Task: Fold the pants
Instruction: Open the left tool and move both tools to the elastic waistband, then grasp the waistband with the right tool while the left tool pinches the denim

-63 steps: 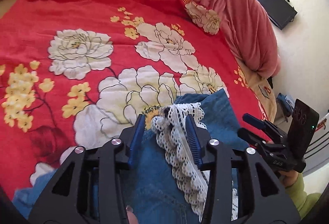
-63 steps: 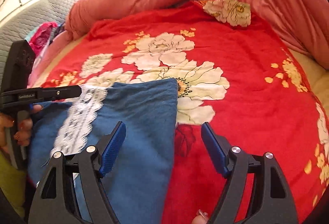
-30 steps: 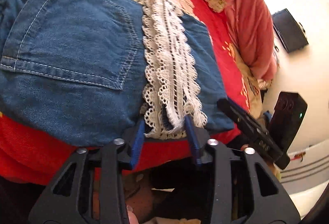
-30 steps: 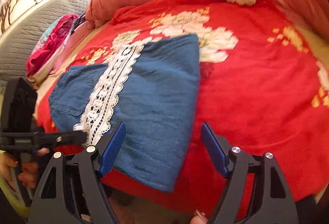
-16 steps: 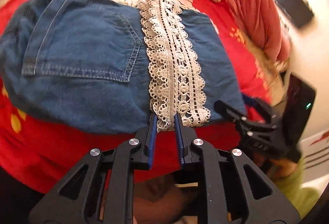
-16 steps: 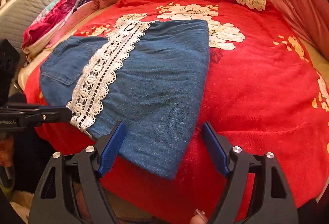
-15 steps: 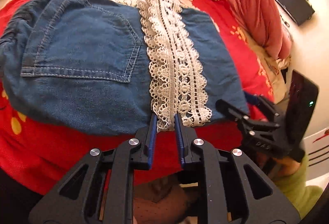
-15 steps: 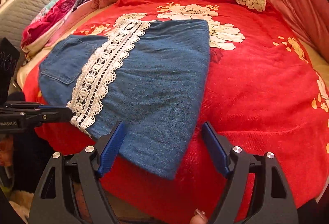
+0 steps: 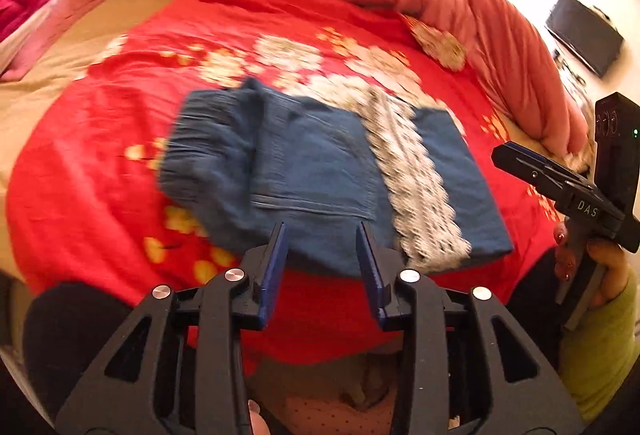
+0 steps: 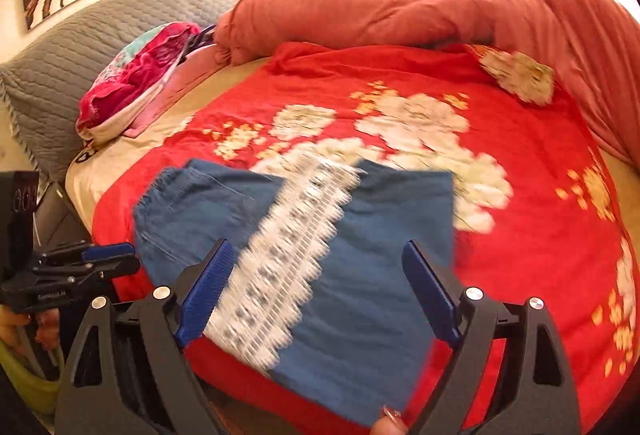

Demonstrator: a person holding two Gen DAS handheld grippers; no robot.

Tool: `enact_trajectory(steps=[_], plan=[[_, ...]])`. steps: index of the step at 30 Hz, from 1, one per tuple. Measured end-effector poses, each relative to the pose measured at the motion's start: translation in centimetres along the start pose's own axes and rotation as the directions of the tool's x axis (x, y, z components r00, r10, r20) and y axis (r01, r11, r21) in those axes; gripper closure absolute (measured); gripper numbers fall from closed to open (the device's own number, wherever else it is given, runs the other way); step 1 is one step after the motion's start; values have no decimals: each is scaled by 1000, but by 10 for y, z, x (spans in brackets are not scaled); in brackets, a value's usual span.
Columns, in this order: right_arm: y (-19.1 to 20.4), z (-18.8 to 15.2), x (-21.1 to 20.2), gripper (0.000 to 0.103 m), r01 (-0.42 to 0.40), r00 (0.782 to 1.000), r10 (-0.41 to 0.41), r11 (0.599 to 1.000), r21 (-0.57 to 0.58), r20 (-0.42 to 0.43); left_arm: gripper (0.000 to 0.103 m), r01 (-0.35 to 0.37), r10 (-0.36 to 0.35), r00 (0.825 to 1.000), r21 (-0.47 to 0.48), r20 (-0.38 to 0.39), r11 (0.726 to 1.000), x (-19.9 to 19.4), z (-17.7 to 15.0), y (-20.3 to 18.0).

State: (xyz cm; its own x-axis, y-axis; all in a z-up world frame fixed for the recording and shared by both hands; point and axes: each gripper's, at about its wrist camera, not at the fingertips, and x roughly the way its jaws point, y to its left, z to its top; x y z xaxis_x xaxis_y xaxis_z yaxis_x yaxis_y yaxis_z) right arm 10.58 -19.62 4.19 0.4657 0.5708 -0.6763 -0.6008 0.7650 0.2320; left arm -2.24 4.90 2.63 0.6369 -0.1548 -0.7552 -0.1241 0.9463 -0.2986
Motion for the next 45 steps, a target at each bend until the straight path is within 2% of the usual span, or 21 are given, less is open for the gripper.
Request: enact_trajectory(steps=[2, 9, 11, 17, 22, 25, 29, 31, 35, 36, 37, 38, 42, 43, 45], plan=[[12, 13, 9, 18, -29, 1000, 29, 999, -20, -5, 69, -10, 11, 1000, -27, 11, 1000, -5, 2, 12], [51, 45, 39, 14, -51, 999, 49, 994, -101, -18, 57, -42, 46, 998, -101, 37, 994, -11, 9, 39], [59, 51, 50, 7, -59, 998, 57, 992, -111, -29, 51, -48, 53, 998, -113, 42, 992, -11, 10, 44], [82, 63, 72, 5, -92, 995, 83, 983, -161, -63, 49, -53, 57, 998, -130, 32, 990, 0, 13, 49], [97, 72, 95, 5, -162, 983, 140, 966, -203, -119, 47, -55, 56, 998, -188, 1, 981, 17, 17, 63], [105, 77, 112, 5, -207, 971, 169, 950, -234, -172, 47, -51, 47, 999, -214, -22, 976, 27, 17, 71], [116, 83, 142, 5, -277, 943, 213, 928, -248, -255, 49, -52, 44, 998, -216, -41, 975, 35, 18, 76], [120, 85, 155, 5, -307, 928, 234, 921, -240, -291, 54, -44, 32, 998, -226, -57, 973, 39, 17, 79], [127, 86, 183, 7, -369, 888, 273, 903, -221, -369, 55, -48, 32, 997, -223, -72, 974, 43, 18, 81], [128, 86, 187, 13, -382, 880, 280, 898, -219, -384, 55, -49, 33, 997, -222, -74, 974, 44, 18, 81], [130, 84, 193, 24, -393, 871, 285, 894, -217, -400, 55, -49, 33, 997, -222, -74, 974, 44, 18, 81], [133, 81, 200, 27, -405, 859, 290, 888, -216, -421, 55, -50, 34, 997, -223, -74, 974, 44, 19, 82], [137, 71, 214, 61, -464, 823, 334, 862, -204, -460, 55, -53, 36, 996, -226, -78, 973, 45, 19, 82], [136, 70, 213, 65, -479, 817, 355, 856, -194, -454, 55, -51, 34, 996, -228, -78, 972, 45, 19, 82], [133, 71, 207, 72, -486, 822, 371, 852, -193, -432, 55, -50, 34, 997, -228, -75, 972, 46, 19, 81]])
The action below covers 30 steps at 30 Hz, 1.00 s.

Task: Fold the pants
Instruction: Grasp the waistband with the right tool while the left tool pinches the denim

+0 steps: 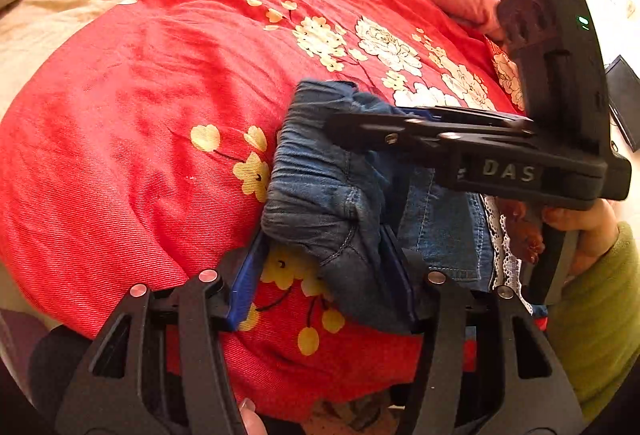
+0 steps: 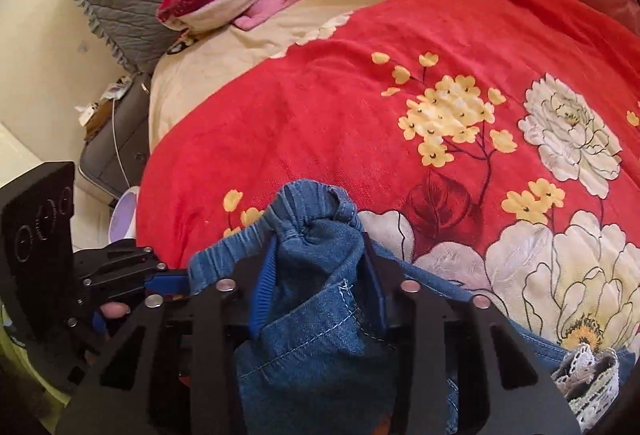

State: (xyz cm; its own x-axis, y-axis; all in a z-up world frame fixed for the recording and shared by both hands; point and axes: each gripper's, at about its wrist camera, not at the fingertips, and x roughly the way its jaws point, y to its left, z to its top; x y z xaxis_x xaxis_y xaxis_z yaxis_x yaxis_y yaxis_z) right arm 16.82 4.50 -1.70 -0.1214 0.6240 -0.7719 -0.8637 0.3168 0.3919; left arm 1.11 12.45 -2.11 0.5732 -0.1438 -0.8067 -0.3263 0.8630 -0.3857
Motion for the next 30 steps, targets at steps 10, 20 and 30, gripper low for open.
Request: enact_trajectory(steps=[10, 20, 30], plan=[[-3, -17, -46, 88, -54, 992, 47, 997, 54, 118, 48, 37, -36, 999, -21, 31, 999, -7, -2, 1], [-3, -18, -66, 91, -70, 981, 56, 995, 69, 184, 50, 164, -162, 985, -45, 57, 985, -5, 0, 0], [-15, -10, -54, 51, -28, 991, 19, 997, 70, 132, 64, 124, -123, 990, -20, 65, 992, 1, 1, -6]])
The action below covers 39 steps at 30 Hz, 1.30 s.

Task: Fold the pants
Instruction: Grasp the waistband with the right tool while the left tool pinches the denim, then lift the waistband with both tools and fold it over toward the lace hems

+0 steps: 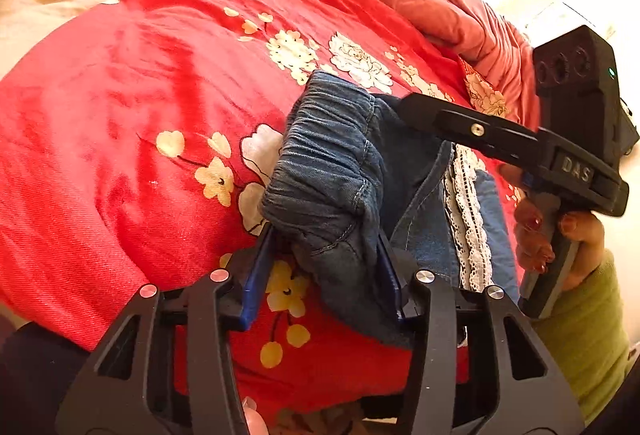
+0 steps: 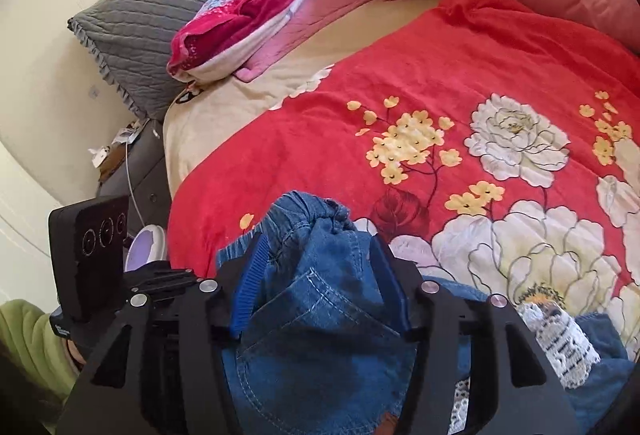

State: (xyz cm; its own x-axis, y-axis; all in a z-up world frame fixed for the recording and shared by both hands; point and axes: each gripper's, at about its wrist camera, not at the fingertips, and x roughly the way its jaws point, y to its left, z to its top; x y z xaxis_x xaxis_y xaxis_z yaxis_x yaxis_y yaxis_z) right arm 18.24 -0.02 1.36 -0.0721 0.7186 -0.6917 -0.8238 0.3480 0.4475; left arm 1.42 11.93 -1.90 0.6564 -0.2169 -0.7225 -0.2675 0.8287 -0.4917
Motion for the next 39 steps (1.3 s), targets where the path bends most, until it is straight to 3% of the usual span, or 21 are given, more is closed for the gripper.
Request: enact_trajectory(steps=[2, 4, 6, 8, 9, 13, 22, 25, 27, 28, 31, 33, 34, 39], plan=[[0, 5, 8, 45, 1, 1000, -1, 1000, -5, -14, 64, -1, 1, 1000, 4, 6, 1000, 0, 0, 0], [0, 10, 18, 24, -3, 999, 3, 1000, -8, -39, 64, -4, 4, 1000, 12, 11, 1000, -1, 0, 0], [-4, 13, 35, 22, -20, 996, 20, 1000, 0, -92, 64, -6, 6, 1000, 16, 13, 1000, -1, 0, 0], [-7, 10, 47, 29, -20, 993, 20, 1000, 3, -114, 64, -11, 11, 1000, 20, 15, 1000, -1, 0, 0], [-8, 8, 50, 55, -44, 992, 45, 999, 8, -114, 64, -14, 14, 1000, 20, 15, 1000, -1, 0, 0], [3, -2, 39, 73, -37, 998, 34, 998, -54, -45, 63, -5, 4, 1000, 18, 16, 1000, -2, 1, 3], [16, -6, -24, 78, -97, 988, 103, 994, -52, 113, 38, 56, -56, 997, 0, 49, 998, -9, 2, 6], [19, -9, -41, 78, -119, 981, 126, 991, -57, 146, 37, 151, -149, 988, -31, 47, 988, -8, 0, 7], [21, -11, -49, 78, -133, 976, 142, 989, -65, 167, 37, 263, -262, 965, -80, 27, 962, -2, -1, 9], [22, -13, -55, 78, -142, 972, 152, 988, -67, 181, 38, 300, -300, 954, -98, 16, 949, 0, -1, 8], [24, -17, -68, 78, -143, 967, 155, 987, -75, 203, 62, 394, -393, 919, -120, 34, 911, 0, -2, 1], [23, -21, -78, 78, -144, 963, 157, 987, -77, 220, 73, 390, -386, 921, -78, 60, 918, -9, -2, -10], [22, -22, -83, 78, -146, 960, 161, 986, -79, 230, 76, 359, -355, 932, -60, 65, 931, -14, -3, -18], [12, -29, -116, 78, -160, 942, 179, 983, -92, 282, 79, 314, -316, 944, 29, 92, 949, -32, -4, -62]])
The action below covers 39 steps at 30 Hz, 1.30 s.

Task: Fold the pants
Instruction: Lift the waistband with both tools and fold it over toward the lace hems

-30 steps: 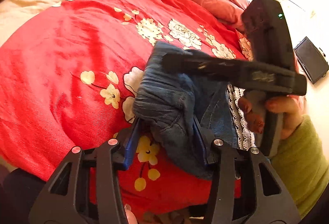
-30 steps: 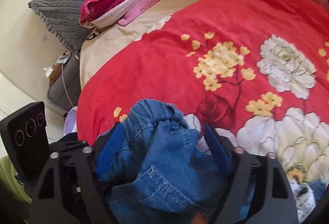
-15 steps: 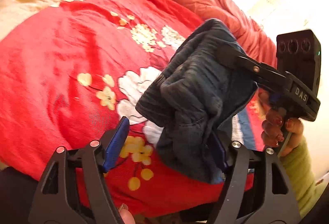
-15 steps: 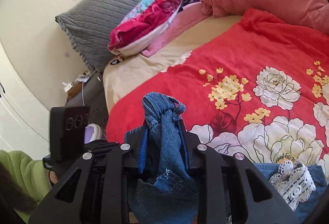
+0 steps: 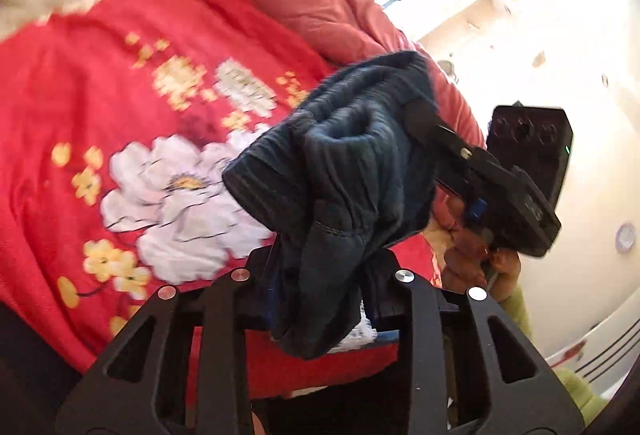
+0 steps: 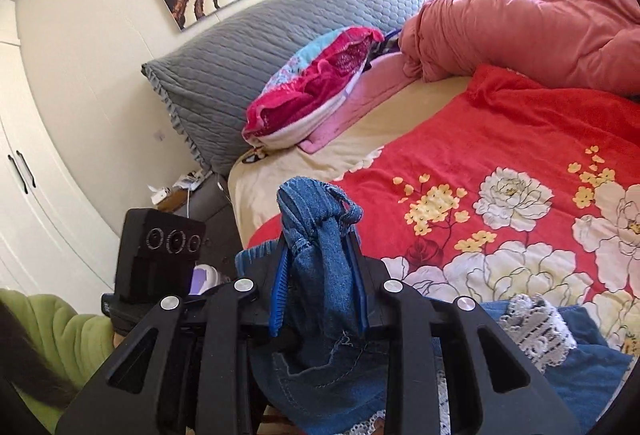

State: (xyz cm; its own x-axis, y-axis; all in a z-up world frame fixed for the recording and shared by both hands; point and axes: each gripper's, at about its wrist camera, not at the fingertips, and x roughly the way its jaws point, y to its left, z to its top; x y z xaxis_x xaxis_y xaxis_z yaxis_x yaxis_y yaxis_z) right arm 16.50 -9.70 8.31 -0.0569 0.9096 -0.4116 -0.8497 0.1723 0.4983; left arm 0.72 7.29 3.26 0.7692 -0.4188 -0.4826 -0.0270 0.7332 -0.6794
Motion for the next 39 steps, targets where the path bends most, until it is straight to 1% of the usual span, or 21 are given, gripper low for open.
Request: enact_trajectory(steps=[4, 8, 10, 14, 17, 20, 21, 22, 23, 25, 27, 28, 29, 30, 31, 32, 34, 36, 37, 38, 39], plan=[[-10, -6, -27, 78, 15, 999, -15, 1000, -2, 32, 79, -57, 57, 998, 112, 8, 992, 8, -6, -39], [-25, -20, -54, 78, 121, 993, -121, 992, 23, 10, 79, -65, 72, 997, 159, -39, 985, 33, -16, -60], [-33, -29, -66, 78, 148, 989, -148, 988, 44, 5, 79, -63, 75, 995, 177, -64, 982, 48, -22, -67], [-53, -54, -85, 78, 248, 969, -246, 964, 95, -30, 79, -63, 90, 990, 222, -111, 973, 75, -34, -81], [-66, -72, -97, 72, 308, 951, -304, 941, 137, -55, 78, -65, 102, 985, 252, -137, 966, 89, -44, -89], [-77, -89, -112, 62, 360, 933, -353, 915, 182, -73, 77, -52, 100, 981, 271, -166, 961, 98, -54, -94], [-81, -94, -118, 52, 362, 932, -355, 908, 214, -69, 76, -33, 90, 977, 281, -191, 959, 100, -58, -96], [-84, -97, -124, 45, 359, 933, -355, 902, 240, -60, 71, -16, 80, 975, 290, -209, 957, 100, -63, -98], [-88, -102, -131, 43, 360, 931, -360, 892, 274, -51, 69, 7, 64, 971, 299, -229, 954, 100, -67, -100], [-90, -108, -140, 38, 369, 926, -374, 877, 309, -45, 69, 53, 34, 964, 313, -265, 948, 92, -76, -105], [-89, -115, -145, 30, 361, 928, -370, 869, 338, -38, 69, 68, 22, 962, 318, -272, 946, 82, -78, -104], [-86, -116, -145, 28, 358, 929, -369, 867, 347, -35, 68, 57, 28, 968, 327, -251, 943, 73, -76, -103], [-82, -118, -143, 27, 357, 929, -368, 865, 351, -39, 66, 19, 56, 976, 343, -209, 939, 64, -71, -101], [-79, -117, -141, 23, 367, 925, -377, 862, 350, -43, 64, -37, 103, 981, 357, -167, 934, 58, -65, -98], [-75, -119, -138, 20, 387, 917, -396, 854, 347, -49, 62, -86, 146, 979, 363, -140, 928, 57, -61, -96], [-70, -120, -133, 20, 418, 904, -421, 845, 334, -66, 61, -149, 204, 972, 368, -114, 918, 57, -55, -91], [-64, -122, -124, 14, 452, 889, -448, 833, 318, -92, 61, -249, 305, 947, 370, -100, 895, 66, -49, -82], [-64, -128, -111, 14, 461, 887, -438, 822, 334, -145, 61, -291, 350, 930, 356, -113, 888, 76, -48, -70], [-64, -131, -105, 26, 479, 878, -450, 809, 339, -165, 61, -304, 368, 922, 360, -123, 882, 82, -50, -64], [-63, -133, -101, 42, 486, 874, -456, 810, 329, -169, 60, -321, 391, 912, 372, -127, 871, 89, -53, -59], [-59, -133, -94, 61, 491, 871, -461, 818, 301, -167, 60, -338, 413, 901, 381, -133, 861, 95, -57, -53]])
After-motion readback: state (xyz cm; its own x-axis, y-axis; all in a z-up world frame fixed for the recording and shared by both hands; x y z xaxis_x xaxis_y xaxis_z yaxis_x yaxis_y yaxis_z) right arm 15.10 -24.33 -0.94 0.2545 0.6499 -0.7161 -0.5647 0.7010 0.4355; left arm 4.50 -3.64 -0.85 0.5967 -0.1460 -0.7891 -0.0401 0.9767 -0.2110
